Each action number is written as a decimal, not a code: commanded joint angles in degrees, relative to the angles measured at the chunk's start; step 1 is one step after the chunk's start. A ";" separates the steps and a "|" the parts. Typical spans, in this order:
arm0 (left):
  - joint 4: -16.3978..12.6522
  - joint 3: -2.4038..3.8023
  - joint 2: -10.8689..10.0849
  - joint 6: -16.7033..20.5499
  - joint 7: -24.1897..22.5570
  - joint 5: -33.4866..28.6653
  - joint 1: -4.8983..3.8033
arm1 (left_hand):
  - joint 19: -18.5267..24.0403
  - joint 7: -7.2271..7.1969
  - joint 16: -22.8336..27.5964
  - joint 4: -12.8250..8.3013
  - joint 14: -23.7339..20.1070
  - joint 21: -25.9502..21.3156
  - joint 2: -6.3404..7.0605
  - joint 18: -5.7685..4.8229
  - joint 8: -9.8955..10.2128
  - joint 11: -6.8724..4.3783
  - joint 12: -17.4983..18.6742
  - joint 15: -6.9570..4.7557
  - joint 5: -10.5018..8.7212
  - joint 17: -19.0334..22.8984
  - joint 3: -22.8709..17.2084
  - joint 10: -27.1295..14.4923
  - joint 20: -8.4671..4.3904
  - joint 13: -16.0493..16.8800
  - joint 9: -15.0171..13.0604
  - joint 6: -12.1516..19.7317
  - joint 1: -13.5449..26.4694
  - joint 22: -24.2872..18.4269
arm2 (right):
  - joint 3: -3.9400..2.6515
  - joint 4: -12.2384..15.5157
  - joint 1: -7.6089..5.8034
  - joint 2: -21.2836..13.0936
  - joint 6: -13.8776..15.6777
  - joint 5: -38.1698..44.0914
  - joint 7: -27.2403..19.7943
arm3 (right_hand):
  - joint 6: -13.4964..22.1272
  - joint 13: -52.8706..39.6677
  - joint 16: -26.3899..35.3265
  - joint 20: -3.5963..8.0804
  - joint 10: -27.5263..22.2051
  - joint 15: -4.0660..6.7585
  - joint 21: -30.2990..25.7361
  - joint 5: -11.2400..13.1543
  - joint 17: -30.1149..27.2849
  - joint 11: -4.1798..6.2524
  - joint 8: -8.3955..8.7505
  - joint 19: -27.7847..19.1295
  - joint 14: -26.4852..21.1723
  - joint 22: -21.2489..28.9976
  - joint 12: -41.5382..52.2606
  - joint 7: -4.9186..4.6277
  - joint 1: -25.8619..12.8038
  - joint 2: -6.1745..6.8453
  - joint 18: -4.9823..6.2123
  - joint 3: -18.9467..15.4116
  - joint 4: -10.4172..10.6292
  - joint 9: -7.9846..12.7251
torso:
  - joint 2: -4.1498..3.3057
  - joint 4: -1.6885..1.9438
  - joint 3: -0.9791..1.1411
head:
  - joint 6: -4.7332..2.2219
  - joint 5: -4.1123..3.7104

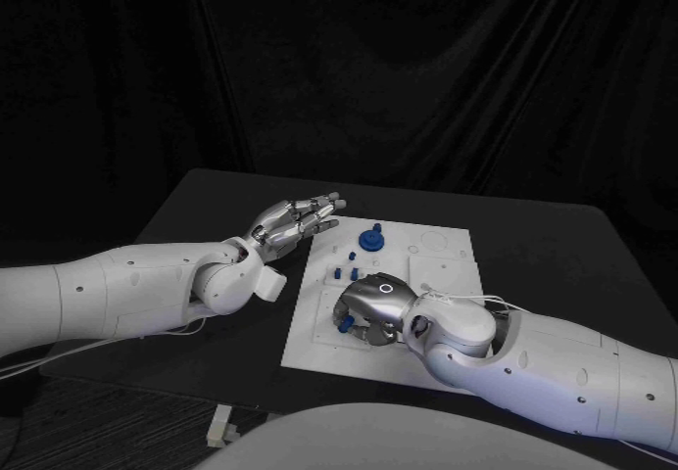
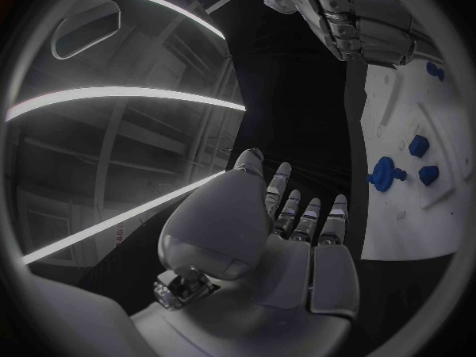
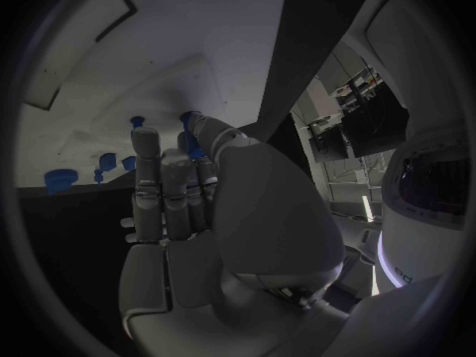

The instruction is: Assemble the parts on the task board

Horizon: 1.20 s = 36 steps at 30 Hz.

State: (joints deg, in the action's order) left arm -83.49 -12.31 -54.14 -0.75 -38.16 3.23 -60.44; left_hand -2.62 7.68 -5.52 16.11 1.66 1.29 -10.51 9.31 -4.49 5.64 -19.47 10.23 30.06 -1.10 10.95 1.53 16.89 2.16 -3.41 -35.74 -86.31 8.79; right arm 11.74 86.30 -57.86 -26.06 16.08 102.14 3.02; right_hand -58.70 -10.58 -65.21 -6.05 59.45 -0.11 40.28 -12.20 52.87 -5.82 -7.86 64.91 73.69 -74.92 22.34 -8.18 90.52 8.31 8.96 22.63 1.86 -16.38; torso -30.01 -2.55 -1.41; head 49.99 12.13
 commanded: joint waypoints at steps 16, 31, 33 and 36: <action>0.01 0.06 0.22 -0.95 -0.27 -0.30 0.13 | -0.30 0.17 -0.16 0.12 -0.07 0.34 0.02 -0.69 -0.27 0.46 -0.19 0.13 0.17 -0.05 -0.32 0.13 0.02 0.09 -0.10 -0.51 -0.76 0.03 | 0.07 -0.14 0.58 -0.34 -0.06 1.02 0.63 | 10.50 -1.26 1.24 -0.69 -8.92 -0.52 -3.30 3.41 -1.53 -0.45 4.23 -1.26 -1.48 -1.50 -4.05 1.40 -4.83 1.02 0.66 -3.19 3.00 1.87 | -0.01 -0.06 0.00 | 0.01 0.06; 0.00 0.06 0.20 -0.81 -0.34 -0.30 0.17 | -0.30 0.22 -0.17 0.11 -0.08 0.34 0.01 -0.72 -0.30 0.51 -0.21 0.11 0.18 -0.05 -0.35 0.13 0.01 0.09 -0.10 -0.53 -0.81 -0.01 | 0.06 2.62 -0.03 -3.73 4.85 1.02 1.06 | 16.79 -1.05 2.85 -1.38 -17.95 -1.20 -10.42 7.60 -3.77 -1.19 4.25 -2.21 -3.50 0.51 -4.56 2.94 -5.68 1.52 1.15 -10.63 6.93 4.41 | -0.01 0.00 0.00 | 0.01 -0.13; 0.02 0.06 0.20 -0.80 -0.37 -0.30 0.17 | -0.30 0.22 -0.17 0.11 -0.08 0.34 0.01 -0.72 -0.30 0.51 -0.21 0.11 0.18 -0.05 -0.35 0.13 0.01 0.09 -0.10 -0.53 -0.81 -0.01 | 0.06 3.91 -0.75 -5.14 6.94 1.02 0.98 | 24.07 -0.29 3.04 -1.50 -22.25 -1.33 -12.17 8.25 -4.20 -1.22 4.33 -2.10 -3.85 0.95 -5.12 4.15 -4.21 3.31 1.34 -13.93 12.06 7.11 | 0.01 0.01 0.01 | 0.01 -0.40; 0.06 0.06 0.20 -0.79 -0.43 -0.30 0.18 | -0.30 0.24 -0.16 0.09 -0.09 0.34 0.01 -0.75 -0.32 0.54 -0.17 0.10 0.20 -0.05 -0.38 0.13 0.01 0.08 -0.10 -0.55 -0.87 -0.05 | 0.05 6.05 -1.87 -7.25 9.62 1.00 0.64 | 32.29 1.12 3.98 -1.53 -26.95 -1.27 -14.39 8.82 -5.50 -1.02 5.17 -2.34 -4.64 1.44 -6.33 6.44 -4.57 7.00 1.42 -17.74 15.17 9.90 | 0.03 -0.01 0.02 | 0.01 -0.81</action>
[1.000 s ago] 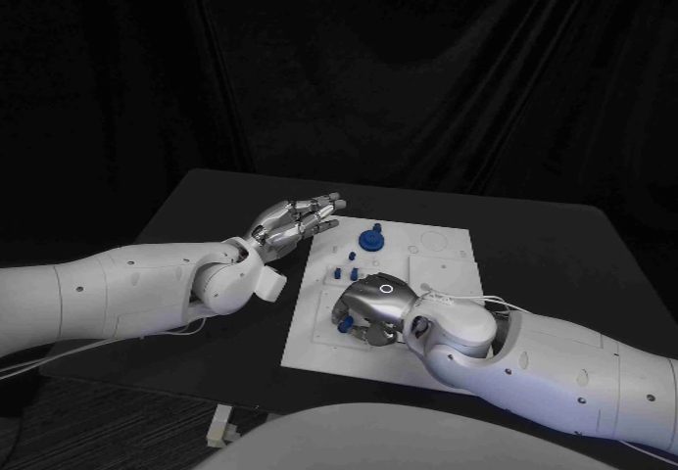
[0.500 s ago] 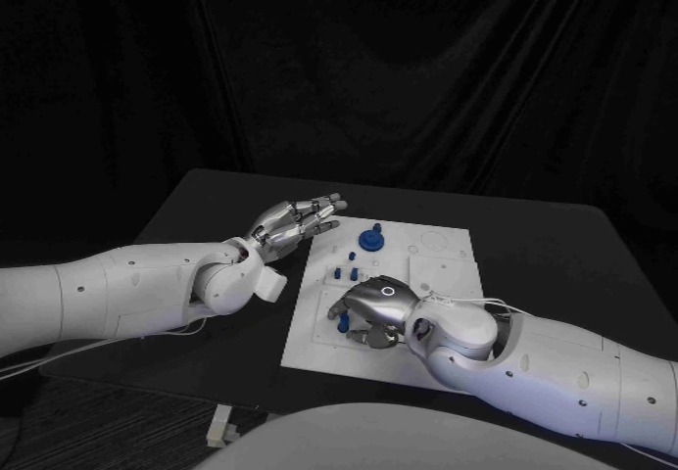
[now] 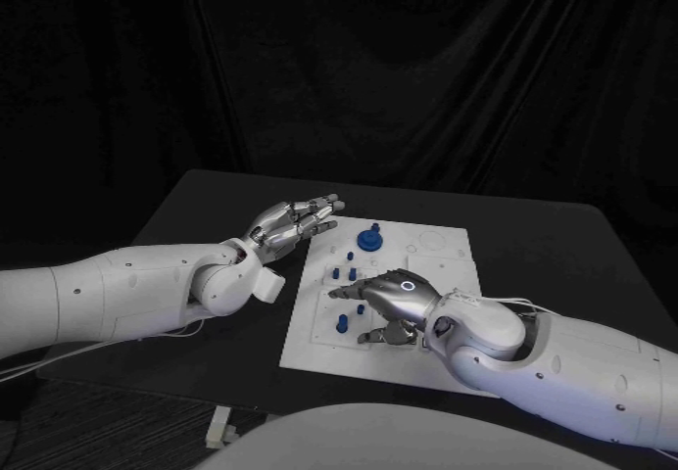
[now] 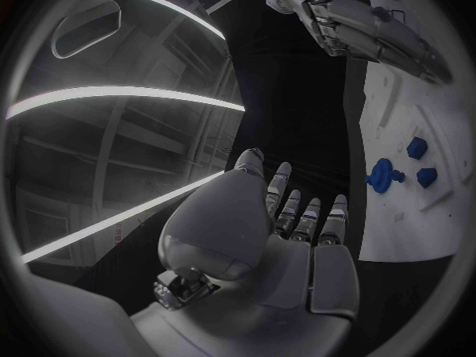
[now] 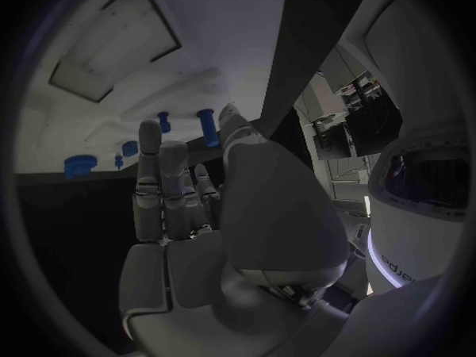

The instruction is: Assemble the parts on the task board

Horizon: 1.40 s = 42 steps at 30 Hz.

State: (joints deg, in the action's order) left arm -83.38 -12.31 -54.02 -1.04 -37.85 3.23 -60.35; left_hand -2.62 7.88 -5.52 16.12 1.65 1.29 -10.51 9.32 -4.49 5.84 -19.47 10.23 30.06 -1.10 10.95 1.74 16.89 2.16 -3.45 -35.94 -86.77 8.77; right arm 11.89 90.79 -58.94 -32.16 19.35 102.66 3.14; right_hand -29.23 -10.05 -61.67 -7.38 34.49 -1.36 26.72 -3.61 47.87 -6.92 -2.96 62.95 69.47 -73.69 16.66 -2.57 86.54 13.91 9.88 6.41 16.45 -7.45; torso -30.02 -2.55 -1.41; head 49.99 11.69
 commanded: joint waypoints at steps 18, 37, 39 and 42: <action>-0.16 0.06 0.39 0.26 -5.75 -0.30 0.13 | -1.21 -2.81 -1.41 0.35 0.26 0.74 -0.10 -0.80 -0.40 -2.10 -2.94 -1.20 0.21 -0.21 -0.71 0.58 -0.21 0.32 0.17 1.06 -1.29 0.96 | -0.08 17.00 -10.44 -26.53 23.53 -14.63 -10.67 | -15.53 -1.91 -3.97 0.88 18.65 1.29 6.13 -13.63 4.67 2.61 -5.12 5.66 3.87 -3.00 14.24 -2.13 -0.40 -7.93 -0.67 8.04 -2.96 -0.71 | -0.02 0.14 0.02 | 0.01 -2.15; 0.29 0.06 1.14 0.04 -5.14 -0.30 0.19 | -1.47 -0.33 -1.84 0.41 0.35 0.84 -0.25 -0.76 -1.58 0.15 -3.89 -1.35 0.49 -0.26 -0.78 0.71 -0.13 0.39 -0.31 -3.54 -1.52 1.09 | -0.07 10.53 -11.08 -25.67 -10.44 -20.89 25.18 | -42.72 -79.95 -28.33 7.49 55.51 7.97 58.83 0.13 42.13 9.91 -15.05 25.71 20.53 -15.16 73.34 2.11 -39.96 -2.00 -8.98 0.72 0.74 -10.53 | 0.06 -0.14 -0.03 | 0.01 -3.65; 0.25 0.06 1.15 0.01 -5.10 -0.30 0.19 | -1.46 -0.29 -1.82 0.41 0.34 0.83 -0.26 -0.76 -1.63 0.20 -3.87 -1.35 0.50 -0.26 -0.79 0.71 -0.13 0.39 -0.33 -3.73 -1.53 1.07 | -0.07 9.52 -11.08 -24.33 -14.27 -20.92 27.59 | -43.71 -79.95 -28.33 7.62 55.51 8.14 59.02 0.29 42.13 10.06 -14.83 25.67 20.53 -15.16 73.34 2.36 -40.83 -1.74 -8.99 0.13 0.81 -10.71 | 0.07 -0.18 -0.05 | 0.01 -3.56; 0.20 0.06 1.13 0.12 -5.22 -0.30 0.20 | -1.46 -0.29 -1.82 0.41 0.34 0.83 -0.26 -0.76 -1.63 0.20 -3.87 -1.35 0.50 -0.26 -0.79 0.71 -0.13 0.39 -0.33 -3.73 -1.53 1.07 | -0.08 8.48 -11.08 -22.70 -17.85 -21.81 29.61 | -44.50 -79.95 -28.33 7.67 55.51 8.13 59.39 -1.43 42.13 10.10 -13.58 25.59 20.53 -15.19 73.34 2.38 -40.36 -6.72 -9.02 -2.50 0.58 -10.70 | 0.03 -0.25 -0.04 | 0.01 -3.32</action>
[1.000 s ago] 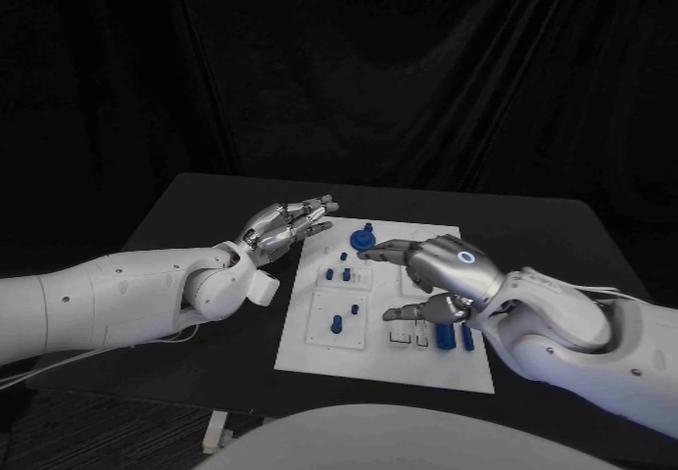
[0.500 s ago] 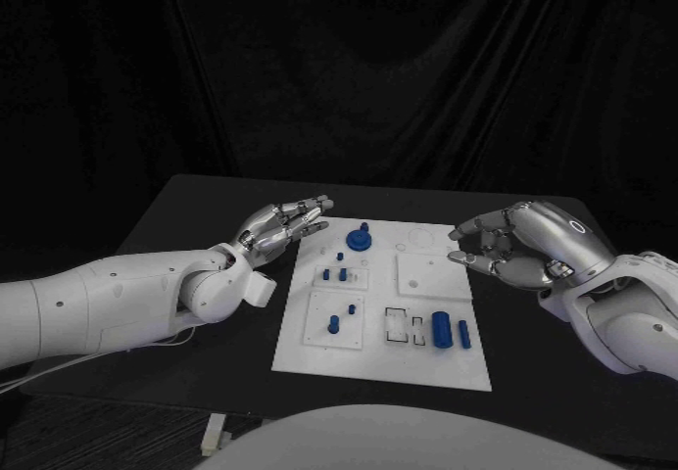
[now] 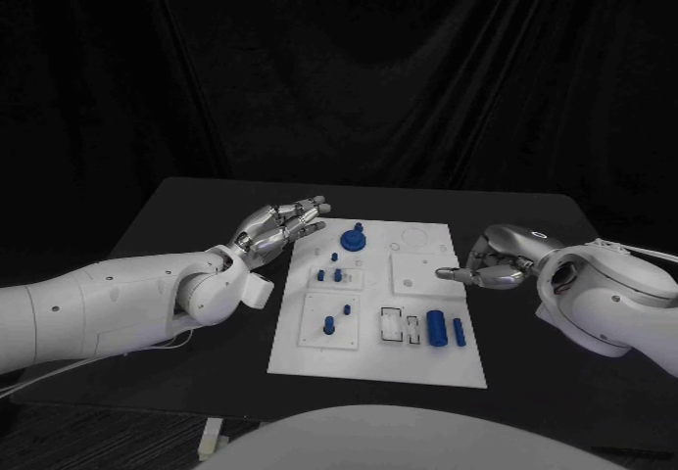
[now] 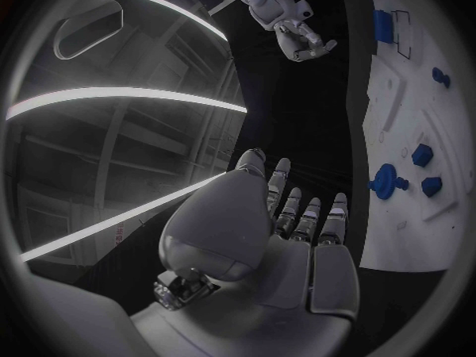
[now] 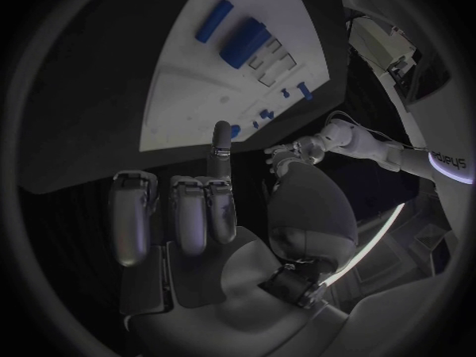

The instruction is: Assemble the parts on the task board

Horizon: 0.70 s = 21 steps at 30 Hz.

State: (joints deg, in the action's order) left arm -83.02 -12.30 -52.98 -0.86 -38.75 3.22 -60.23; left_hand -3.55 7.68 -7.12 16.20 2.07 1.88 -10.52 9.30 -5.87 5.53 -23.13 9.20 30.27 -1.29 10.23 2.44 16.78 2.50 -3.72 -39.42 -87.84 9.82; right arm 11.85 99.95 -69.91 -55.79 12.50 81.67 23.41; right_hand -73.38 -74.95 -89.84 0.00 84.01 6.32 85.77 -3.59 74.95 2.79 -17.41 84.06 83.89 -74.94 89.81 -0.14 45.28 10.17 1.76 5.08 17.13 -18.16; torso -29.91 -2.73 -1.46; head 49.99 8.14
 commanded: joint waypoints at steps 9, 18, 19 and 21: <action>-0.46 0.05 -0.28 0.44 -4.87 -0.29 0.08 | -0.47 -0.89 -0.32 0.31 -0.08 0.19 0.20 -0.81 0.43 -0.22 -0.30 0.03 0.25 -0.06 0.12 -0.08 -0.05 0.04 0.40 3.60 -0.61 -0.24 | -0.04 -2.80 -0.11 4.78 -16.42 -5.37 11.96 | 0.00 -15.05 -0.16 -0.13 5.99 0.06 1.15 -10.78 15.05 -0.15 4.50 4.45 6.11 -14.05 0.19 -0.68 7.36 -4.35 -0.99 -1.22 -0.53 0.42 | 0.06 -0.01 0.00 | 0.01 0.44; -0.92 0.05 -0.89 0.56 -4.90 -0.26 0.08 | -0.49 -1.02 -0.43 0.39 -0.07 0.19 0.19 -0.82 0.91 -0.31 -0.63 0.03 0.20 -0.07 0.24 0.03 -0.04 0.06 0.55 5.67 -0.42 -0.26 | -0.04 -5.06 0.26 7.30 -17.48 -6.31 12.76 | 3.43 -15.05 -0.16 -0.47 5.99 -0.45 -0.90 -11.93 15.05 -0.94 5.98 3.31 6.11 -13.32 0.19 -1.67 7.60 -4.05 -0.44 -2.05 -0.35 -0.96 | 0.00 0.03 0.00 | 0.01 0.58; -0.96 0.05 -0.94 0.56 -4.88 -0.16 0.08 | -0.49 -1.02 -0.43 0.39 -0.07 0.19 0.18 -0.82 0.91 -0.31 -0.63 0.03 0.20 -0.07 0.24 0.04 -0.04 0.06 0.55 5.66 -0.42 -0.26 | -0.04 -5.26 0.32 7.48 -17.63 -6.34 12.80 | 3.46 -15.05 -0.16 -0.54 5.99 -0.50 -0.83 -11.93 15.05 -0.94 5.70 3.34 6.11 -13.34 0.19 -1.64 7.61 -4.05 -0.46 -2.13 -0.37 -1.61 | 0.02 0.04 0.00 | 0.01 0.59; -1.01 0.05 -1.04 0.53 -4.79 0.35 0.08 | -0.51 -0.92 -0.40 0.39 -0.08 0.20 0.17 -0.82 0.85 -0.27 -0.54 0.03 0.20 -0.07 0.25 0.03 -0.03 0.05 0.51 5.45 -0.40 -0.23 | -0.04 -5.69 0.44 7.90 -17.95 -6.43 12.87 | 3.48 -15.05 -0.16 -0.60 5.99 -0.49 -0.82 -11.72 15.05 -0.89 5.19 3.33 6.11 -13.33 0.19 -1.55 7.74 -4.17 -0.45 -2.18 -0.40 -2.75 | 0.02 0.07 0.00 | 0.01 0.57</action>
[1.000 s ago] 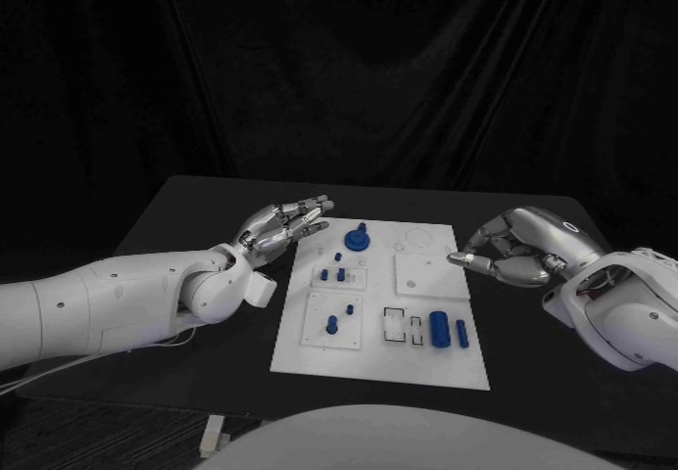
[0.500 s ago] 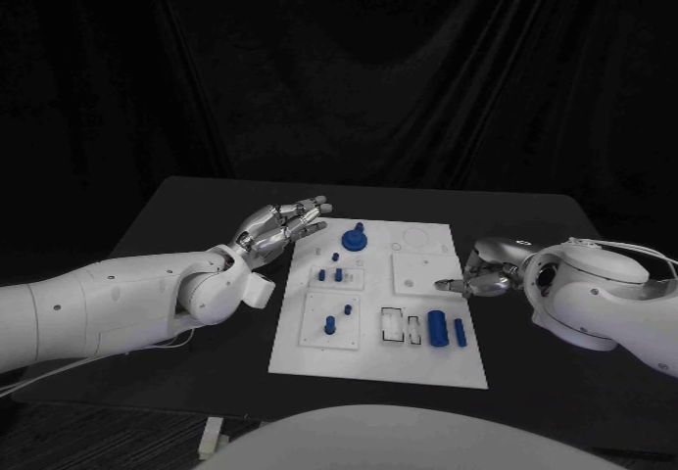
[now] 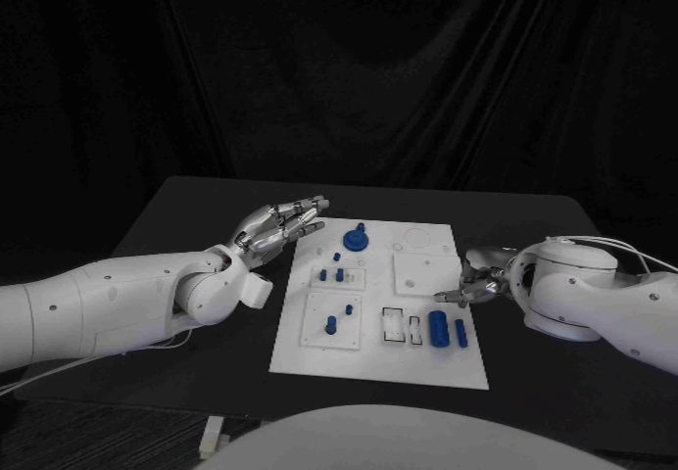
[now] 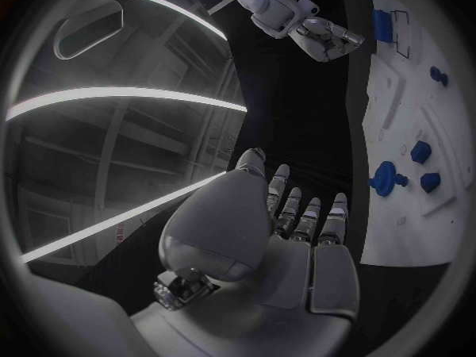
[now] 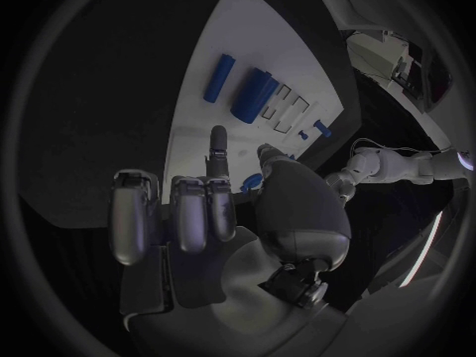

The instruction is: Assemble the parts on the task board

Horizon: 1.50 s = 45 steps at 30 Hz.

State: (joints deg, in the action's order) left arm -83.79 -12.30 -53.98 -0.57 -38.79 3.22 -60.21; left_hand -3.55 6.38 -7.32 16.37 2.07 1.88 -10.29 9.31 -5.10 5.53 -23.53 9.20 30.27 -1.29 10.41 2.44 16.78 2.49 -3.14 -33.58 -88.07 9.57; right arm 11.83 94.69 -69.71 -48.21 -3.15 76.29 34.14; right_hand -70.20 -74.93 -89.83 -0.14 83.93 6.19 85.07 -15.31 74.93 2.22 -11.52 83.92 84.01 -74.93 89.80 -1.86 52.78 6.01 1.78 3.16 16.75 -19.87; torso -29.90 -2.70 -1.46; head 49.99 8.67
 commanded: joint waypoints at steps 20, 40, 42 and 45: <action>-0.18 0.05 -0.01 -0.14 -3.96 1.26 0.06 | -0.56 0.84 -0.24 0.20 -0.08 0.22 -0.11 -0.84 -0.31 0.07 -0.15 0.04 0.20 -0.08 0.14 -0.02 -0.01 0.05 -0.24 -1.66 -0.07 0.05 | -0.02 -2.46 1.12 2.99 -2.88 -2.34 2.31 | 2.21 -15.07 -0.17 -0.04 6.07 0.25 -0.63 7.21 15.07 0.46 -5.55 3.10 5.99 -13.12 0.20 1.04 -1.32 1.76 -0.29 -1.71 0.20 -13.55 | 0.00 -0.07 0.00 | 0.01 -0.05; -0.19 0.05 0.14 -0.28 -3.60 1.27 0.06 | -0.54 1.02 -0.26 0.16 -0.08 0.21 -0.09 -0.87 -0.38 0.26 0.02 0.10 0.21 -0.08 0.17 -0.09 0.00 0.02 -0.24 -1.67 -0.06 -0.04 | -0.02 -3.86 2.23 4.82 -4.50 -2.36 2.48 | 3.76 -15.07 -0.17 0.08 6.07 0.32 -0.78 8.25 15.07 0.48 -6.02 3.02 5.99 -13.06 0.20 0.98 -0.70 1.92 -0.25 -1.64 0.13 -16.14 | -0.01 -0.04 0.01 | 0.01 0.06; -0.19 0.05 0.16 -0.31 -3.56 1.27 0.06 | -0.54 1.02 -0.26 0.16 -0.08 0.21 -0.09 -0.87 -0.38 0.26 0.02 0.10 0.21 -0.08 0.17 -0.09 0.00 0.02 -0.24 -1.67 -0.06 -0.04 | -0.02 -4.06 2.40 5.01 -4.63 -2.36 2.49 | 3.92 -15.07 -0.17 0.08 6.07 0.31 -0.82 8.30 15.07 0.48 -6.06 3.01 5.99 -13.05 0.20 0.97 -0.50 1.71 -0.24 -1.53 0.11 -16.42 | 0.01 -0.03 0.01 | 0.01 0.04; -0.17 0.05 0.20 -0.34 -3.49 1.27 0.07 | -0.54 1.04 -0.28 0.15 -0.08 0.21 -0.09 -0.87 -0.39 0.29 0.03 0.13 0.22 -0.08 0.17 -0.10 0.01 0.02 -0.24 -1.68 -0.07 -0.05 | -0.02 -4.34 2.72 5.31 -4.71 -2.36 2.50 | 4.35 -15.07 -0.17 0.06 6.07 0.29 -1.15 8.14 15.07 0.46 -6.12 2.83 5.99 -12.93 0.20 0.95 0.22 1.27 -0.16 -1.25 0.02 -17.13 | 0.02 -0.05 0.00 | 0.01 0.18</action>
State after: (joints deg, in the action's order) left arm -83.85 -12.31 -53.91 -0.60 -38.83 4.38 -60.20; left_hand -3.54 7.28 -7.31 16.37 2.07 1.88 -10.29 9.30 -5.10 5.53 -23.51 9.21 30.27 -1.27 10.40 2.44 16.78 2.47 -3.35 -34.91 -88.07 9.59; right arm 11.83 90.48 -67.23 -42.99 -6.82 73.90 35.53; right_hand -66.28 -74.91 -89.83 -0.23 83.92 6.18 84.09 -7.22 74.92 2.24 -17.36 83.84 84.00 -74.94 89.80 -0.87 52.31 7.29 1.79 1.66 16.83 -36.91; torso -29.89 -2.75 -1.46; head 49.99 8.75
